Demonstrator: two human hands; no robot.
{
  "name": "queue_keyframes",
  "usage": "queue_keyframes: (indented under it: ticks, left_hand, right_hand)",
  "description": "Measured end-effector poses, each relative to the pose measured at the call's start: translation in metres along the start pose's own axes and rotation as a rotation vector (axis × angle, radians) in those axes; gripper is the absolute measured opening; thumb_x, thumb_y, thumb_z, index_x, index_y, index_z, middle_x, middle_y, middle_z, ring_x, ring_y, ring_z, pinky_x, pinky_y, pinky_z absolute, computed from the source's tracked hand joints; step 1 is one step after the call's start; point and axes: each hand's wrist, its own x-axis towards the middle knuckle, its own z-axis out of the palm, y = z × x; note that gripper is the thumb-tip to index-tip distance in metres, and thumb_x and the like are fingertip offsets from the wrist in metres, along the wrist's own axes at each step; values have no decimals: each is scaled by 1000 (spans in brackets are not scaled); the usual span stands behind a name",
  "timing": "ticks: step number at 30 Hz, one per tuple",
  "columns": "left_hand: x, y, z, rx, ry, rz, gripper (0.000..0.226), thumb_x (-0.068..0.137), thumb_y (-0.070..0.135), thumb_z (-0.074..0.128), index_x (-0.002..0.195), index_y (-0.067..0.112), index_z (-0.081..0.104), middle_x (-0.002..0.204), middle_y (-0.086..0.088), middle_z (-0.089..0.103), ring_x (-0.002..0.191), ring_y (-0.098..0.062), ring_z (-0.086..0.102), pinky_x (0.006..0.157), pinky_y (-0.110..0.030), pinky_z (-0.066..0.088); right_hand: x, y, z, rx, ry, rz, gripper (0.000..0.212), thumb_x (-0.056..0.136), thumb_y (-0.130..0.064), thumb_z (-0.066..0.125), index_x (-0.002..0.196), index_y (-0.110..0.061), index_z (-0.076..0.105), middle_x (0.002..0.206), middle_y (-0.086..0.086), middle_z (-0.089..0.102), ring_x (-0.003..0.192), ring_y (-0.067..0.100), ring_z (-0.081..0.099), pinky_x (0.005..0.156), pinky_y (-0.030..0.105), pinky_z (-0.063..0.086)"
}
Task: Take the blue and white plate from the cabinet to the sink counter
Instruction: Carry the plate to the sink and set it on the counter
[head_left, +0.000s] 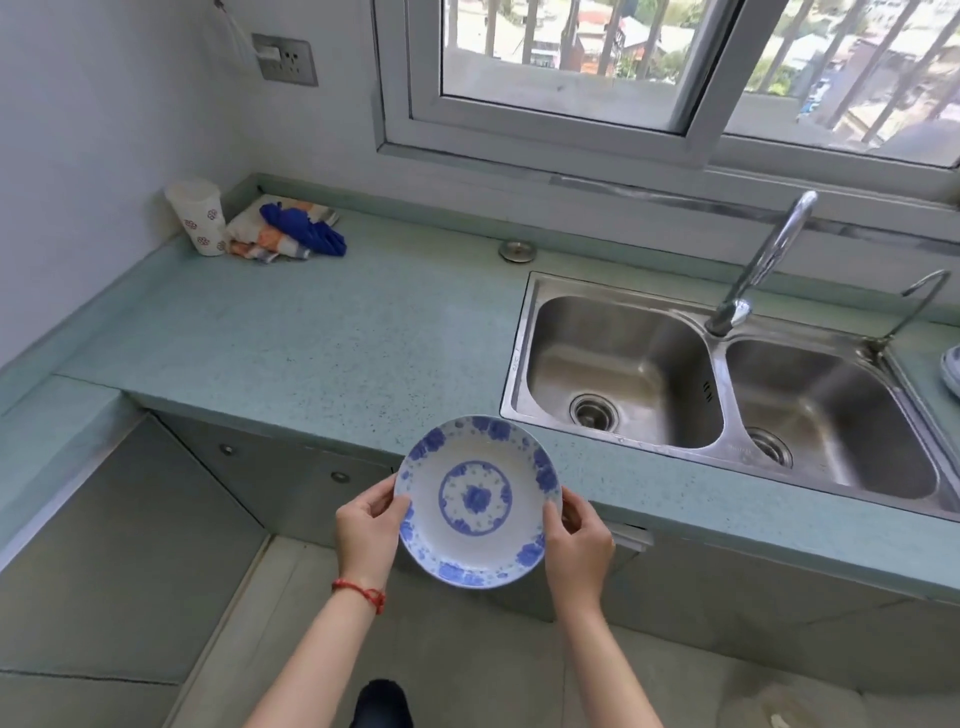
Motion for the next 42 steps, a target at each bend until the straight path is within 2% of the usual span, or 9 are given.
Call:
queue_keyframes:
  ticks: [7, 11, 15, 20, 22, 30, 35, 38, 42]
  left_hand:
    - [72, 7, 20, 72, 40, 8, 28, 77, -9, 60, 105, -4, 62, 97, -6, 64, 73, -13, 62, 56, -5, 50]
    - [127, 11, 31, 98, 5, -36, 30, 77, -7, 60, 107, -5, 61, 102, -11, 64, 82, -19, 62, 80, -29, 51]
    - [182, 18, 37, 121, -30, -70, 28, 78, -6, 59, 106, -5, 61, 106, -18, 66, 89, -26, 64, 86, -36, 48]
    - [247, 22, 40, 168, -68, -93, 28, 78, -4, 60, 107, -3, 61, 106, -21, 66, 87, -21, 63, 84, -35, 48]
    - [266, 24, 43, 174, -81, -99, 28, 78, -5, 61, 106, -3, 61, 106, -21, 66, 87, -22, 64, 84, -34, 48]
    - [309, 26, 59, 226, -103, -111, 29, 78, -6, 61, 108, -4, 60, 106, -21, 66, 82, -16, 61, 82, -31, 47]
    - [323, 25, 68, 262, -97, -97, 29, 79, -6, 59, 108, -4, 60, 107, -20, 66, 85, -17, 61, 84, -31, 47]
    - [326, 24, 69, 286, -85, -99, 29, 80, -5, 59, 108, -2, 61, 107, -17, 67, 86, -18, 62, 85, -33, 48]
    - [330, 23, 71, 326, -84, -90, 29, 79, -5, 59, 107, 1, 63, 98, -6, 67, 79, -12, 62, 80, -26, 48]
  right_hand:
    - [58, -3, 46, -29, -21, 18, 19, 85, -12, 61, 103, -9, 66, 80, -4, 68, 72, 2, 63, 62, 15, 51]
    - [92, -8, 82, -39, 23, 34, 19, 84, -11, 61, 102, -9, 66, 76, -10, 65, 70, -2, 61, 63, 16, 53]
    - [124, -16, 120, -50, 46, 69, 18, 85, -11, 60, 102, -11, 66, 79, -10, 67, 69, 0, 62, 61, 13, 52]
    - [159, -24, 166, -69, 84, 102, 13, 85, -11, 60, 93, -18, 67, 70, -16, 63, 61, -1, 59, 60, 21, 52]
    - [170, -23, 178, -76, 96, 108, 14, 85, -11, 60, 97, -15, 66, 74, -11, 66, 64, -1, 61, 56, 13, 51]
    - [209, -21, 203, -140, 86, 139, 23, 86, -15, 58, 107, -5, 64, 92, 6, 69, 77, 11, 62, 66, 21, 48]
    - [224, -16, 210, -191, 56, 143, 17, 87, -17, 57, 101, -12, 65, 79, -7, 66, 72, -4, 60, 57, 11, 44]
    - [230, -12, 212, -247, 17, 131, 14, 86, -17, 57, 98, -17, 66, 72, -25, 59, 65, -12, 58, 56, 12, 44]
    - [236, -11, 215, -314, 6, 116, 13, 86, -18, 58, 96, -17, 66, 66, -28, 54, 60, -11, 55, 55, 18, 46]
